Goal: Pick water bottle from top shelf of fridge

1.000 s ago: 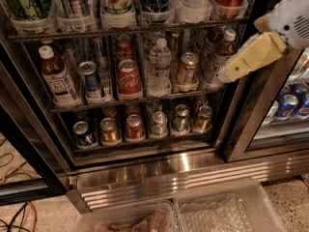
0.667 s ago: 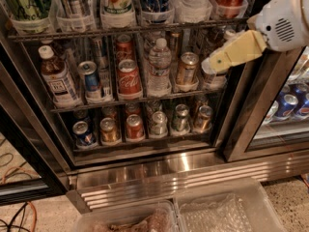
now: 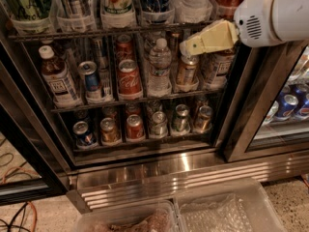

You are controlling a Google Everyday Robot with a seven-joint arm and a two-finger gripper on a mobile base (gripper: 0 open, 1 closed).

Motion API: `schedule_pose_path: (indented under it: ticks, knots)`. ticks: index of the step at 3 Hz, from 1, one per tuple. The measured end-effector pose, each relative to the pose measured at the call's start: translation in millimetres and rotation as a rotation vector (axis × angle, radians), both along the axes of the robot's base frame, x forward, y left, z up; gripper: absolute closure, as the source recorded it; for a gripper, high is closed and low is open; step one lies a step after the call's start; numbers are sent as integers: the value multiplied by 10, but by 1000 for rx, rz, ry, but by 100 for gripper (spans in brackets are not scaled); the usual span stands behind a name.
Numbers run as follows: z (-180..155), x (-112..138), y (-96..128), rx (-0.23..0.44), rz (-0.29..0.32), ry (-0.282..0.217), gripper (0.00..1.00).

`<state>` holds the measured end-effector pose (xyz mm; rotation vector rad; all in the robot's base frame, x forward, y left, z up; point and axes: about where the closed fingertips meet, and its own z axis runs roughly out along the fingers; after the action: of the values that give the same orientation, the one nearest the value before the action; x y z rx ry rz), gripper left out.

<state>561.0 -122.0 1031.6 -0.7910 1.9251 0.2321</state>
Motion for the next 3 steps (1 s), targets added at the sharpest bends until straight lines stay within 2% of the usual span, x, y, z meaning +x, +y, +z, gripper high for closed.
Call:
schedule_pose_path:
  ticks: [1, 2, 3]
  knots:
    - [47, 90, 94, 40, -40, -53, 0]
    - [14, 142, 261, 78, -58, -85, 0]
    - [198, 245, 410, 106, -92, -153, 0]
